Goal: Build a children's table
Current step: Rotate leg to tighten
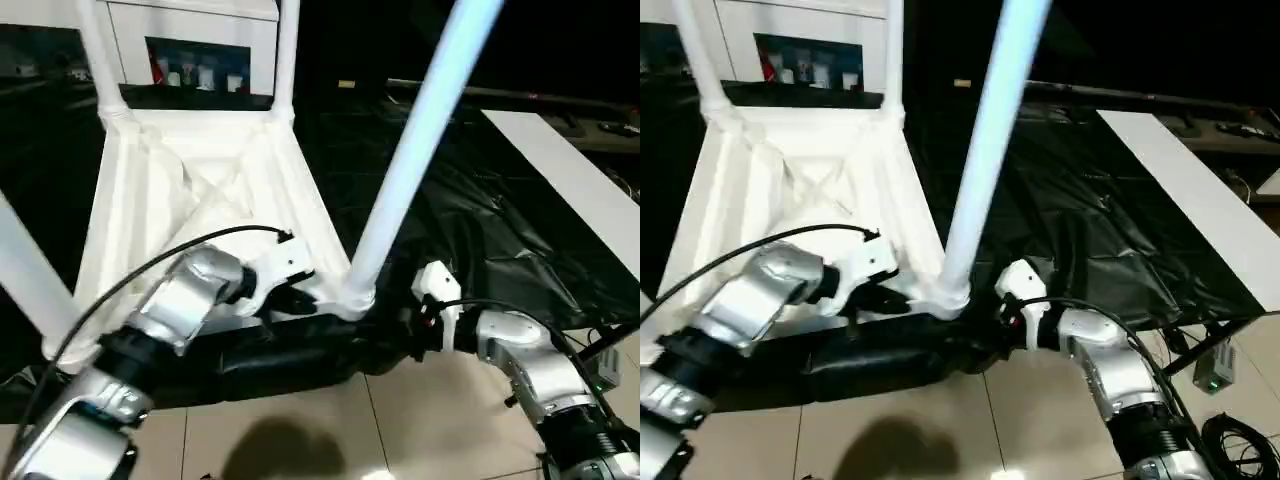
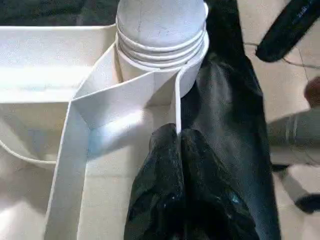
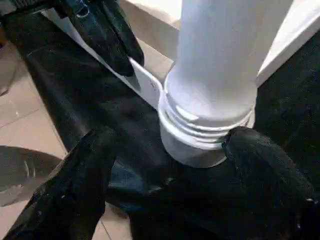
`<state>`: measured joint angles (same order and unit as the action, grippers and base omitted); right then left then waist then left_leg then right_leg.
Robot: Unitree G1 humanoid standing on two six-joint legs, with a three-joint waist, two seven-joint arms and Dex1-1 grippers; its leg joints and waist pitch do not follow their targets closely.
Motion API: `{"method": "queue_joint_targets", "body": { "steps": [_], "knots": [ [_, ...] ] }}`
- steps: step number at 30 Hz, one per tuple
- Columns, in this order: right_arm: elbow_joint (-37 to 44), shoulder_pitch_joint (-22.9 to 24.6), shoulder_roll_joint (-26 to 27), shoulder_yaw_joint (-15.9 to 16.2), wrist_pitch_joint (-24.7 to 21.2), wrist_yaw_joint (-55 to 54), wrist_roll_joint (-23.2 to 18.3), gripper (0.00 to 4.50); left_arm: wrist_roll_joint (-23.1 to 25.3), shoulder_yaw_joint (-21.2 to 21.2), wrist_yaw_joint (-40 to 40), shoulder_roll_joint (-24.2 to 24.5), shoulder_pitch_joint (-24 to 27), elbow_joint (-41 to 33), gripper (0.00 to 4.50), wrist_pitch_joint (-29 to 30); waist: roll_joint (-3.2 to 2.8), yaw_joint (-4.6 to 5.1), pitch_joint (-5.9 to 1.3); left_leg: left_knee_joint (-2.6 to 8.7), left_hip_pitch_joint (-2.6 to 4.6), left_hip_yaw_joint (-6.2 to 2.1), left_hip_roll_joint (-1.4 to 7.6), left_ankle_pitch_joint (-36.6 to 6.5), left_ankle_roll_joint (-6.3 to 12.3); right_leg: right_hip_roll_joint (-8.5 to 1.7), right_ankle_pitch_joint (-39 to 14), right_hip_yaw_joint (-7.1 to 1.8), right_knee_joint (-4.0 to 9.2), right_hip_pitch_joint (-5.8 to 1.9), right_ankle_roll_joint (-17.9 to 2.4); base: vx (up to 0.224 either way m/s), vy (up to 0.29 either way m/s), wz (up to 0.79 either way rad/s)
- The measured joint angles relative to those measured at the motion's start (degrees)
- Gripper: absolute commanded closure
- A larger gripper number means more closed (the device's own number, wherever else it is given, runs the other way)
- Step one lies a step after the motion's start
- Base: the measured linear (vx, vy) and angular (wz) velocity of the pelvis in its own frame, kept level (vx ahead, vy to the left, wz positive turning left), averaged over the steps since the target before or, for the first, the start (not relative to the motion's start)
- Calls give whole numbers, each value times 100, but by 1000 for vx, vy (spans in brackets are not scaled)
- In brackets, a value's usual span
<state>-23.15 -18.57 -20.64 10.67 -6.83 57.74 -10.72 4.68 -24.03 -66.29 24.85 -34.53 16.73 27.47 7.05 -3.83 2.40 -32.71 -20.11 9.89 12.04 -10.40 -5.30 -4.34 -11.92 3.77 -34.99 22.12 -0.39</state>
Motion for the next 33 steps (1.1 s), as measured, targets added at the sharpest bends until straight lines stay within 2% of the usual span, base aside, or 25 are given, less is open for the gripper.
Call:
{"method": "queue_joint_targets", "body": {
  "steps": [8, 12, 19, 20, 22, 24, 27, 28, 29, 33],
  "knots": [
    [-89, -150, 211, 81, 140, -241, 167, 76, -63, -60, -200, 198, 157, -376, 450, 170, 1, -11, 0, 0, -2, 0, -1, 0, -1, 0, -1, 0, -2, 1, 2, 0, 0, 0],
    [-204, -212, 281, 94, 233, -263, 183, 76, -83, -70, -235, 198, 240, -525, 450, 266, 2, -52, -1, 0, -4, 1, -1, 0, 0, -1, -2, 0, -1, 1, 2, 0, 0, 0],
    [-357, -371, 389, 98, 275, -226, 191, 76, -85, -76, -236, 191, 240, -534, 450, 317, 5, -72, -2, 0, 0, 2, -1, 0, -1, -1, -2, -1, -5, 1, 2, 0, 0, 0],
    [-362, -372, 389, 98, 286, -225, 190, 90, -88, -78, -236, 190, 240, -536, 450, 317, 5, -77, -2, 0, 0, 2, -1, 0, -1, -1, -3, -1, -5, 1, 3, 0, 0, 0],
    [-399, -371, 389, 104, 316, -213, 189, 90, -94, -82, -234, 190, 245, -551, 450, 324, 6, -82, -2, 0, -1, 4, -1, 0, -1, -1, -3, -1, -5, 1, 3, 0, 0, 0],
    [-399, -371, 389, 106, 320, -201, 189, 119, -92, -82, -221, 190, 248, -558, 450, 332, 7, -83, -2, 0, 0, 4, -1, 0, -1, -1, -3, -1, -6, 1, 3, 0, 0, 0],
    [-408, -371, 400, 106, 324, -128, 188, 129, -91, -82, -201, 192, 258, -571, 450, 334, 8, -85, -2, -1, 1, 4, -1, 1, -1, -1, -2, -2, -8, 1, 3, 0, 0, 0],
    [-409, -371, 400, 105, 324, -122, 188, 158, -91, -82, -201, 192, 262, -574, 450, 334, 8, -85, -2, -1, 1, 4, -1, 1, -1, -1, -2, -2, -8, 1, 3, 0, 0, 0],
    [-410, -371, 400, 105, 324, -120, 188, 167, -91, -82, -201, 193, 265, -578, 450, 334, 8, -86, -2, -1, 1, 4, -1, 1, -1, -1, -2, -2, -9, 1, 3, 0, 0, 0],
    [-415, -371, 400, 104, 324, -112, 181, 183, -95, -77, -171, 169, 286, -611, 450, 349, 9, -88, -2, -1, 1, 5, -1, 1, -1, -1, -2, -2, -9, 1, 3, 0, 0, 0]
  ]
}}
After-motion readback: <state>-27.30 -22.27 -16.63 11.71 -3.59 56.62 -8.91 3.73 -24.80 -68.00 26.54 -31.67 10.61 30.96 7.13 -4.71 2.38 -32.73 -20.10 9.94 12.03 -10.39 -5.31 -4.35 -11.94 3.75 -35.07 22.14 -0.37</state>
